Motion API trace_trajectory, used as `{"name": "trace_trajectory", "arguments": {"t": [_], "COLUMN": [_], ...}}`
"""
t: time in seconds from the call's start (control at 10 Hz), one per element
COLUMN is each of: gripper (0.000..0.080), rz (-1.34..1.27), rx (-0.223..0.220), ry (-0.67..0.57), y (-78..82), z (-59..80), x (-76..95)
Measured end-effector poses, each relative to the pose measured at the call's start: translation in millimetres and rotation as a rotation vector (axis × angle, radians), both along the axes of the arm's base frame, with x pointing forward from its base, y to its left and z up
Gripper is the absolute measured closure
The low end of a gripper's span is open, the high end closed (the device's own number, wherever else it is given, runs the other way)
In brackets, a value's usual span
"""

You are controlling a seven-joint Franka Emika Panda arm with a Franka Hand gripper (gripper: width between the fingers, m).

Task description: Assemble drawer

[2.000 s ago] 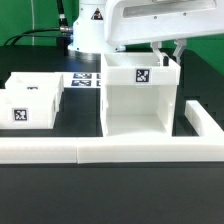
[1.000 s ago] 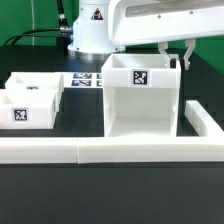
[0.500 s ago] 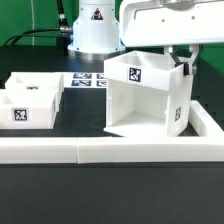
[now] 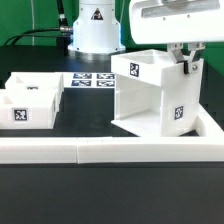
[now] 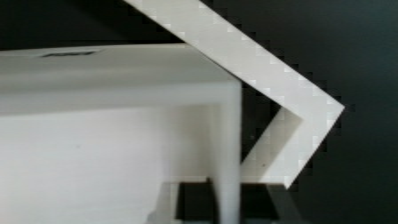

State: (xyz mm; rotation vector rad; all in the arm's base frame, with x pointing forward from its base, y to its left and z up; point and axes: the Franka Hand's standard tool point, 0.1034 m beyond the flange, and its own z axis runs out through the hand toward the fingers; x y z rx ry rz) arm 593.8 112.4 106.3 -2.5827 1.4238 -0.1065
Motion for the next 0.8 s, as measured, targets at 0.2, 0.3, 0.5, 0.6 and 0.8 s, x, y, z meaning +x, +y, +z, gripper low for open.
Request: {"name": "trace_trajectory", "arguments": {"t": [0.2, 0.3, 0.5, 0.6, 0.8], "gripper": [0.0752, 0.0752, 0.0752, 0.0752, 0.0752], "rz": [-0.354, -0.413, -0.491, -0.478, -0.479], "rx": [0.076, 0.095, 0.114, 0.111, 0.112], "ry": [0.068, 0.076, 0.088, 0.086, 0.085], "y": [-3.2, -4.0, -2.6, -2.9, -3.5], "z": [-4.0, -3.8, -3.7, -3.7, -4.2], "x": [-7.1, -6.6, -6.7, -6.7, -4.8]}}
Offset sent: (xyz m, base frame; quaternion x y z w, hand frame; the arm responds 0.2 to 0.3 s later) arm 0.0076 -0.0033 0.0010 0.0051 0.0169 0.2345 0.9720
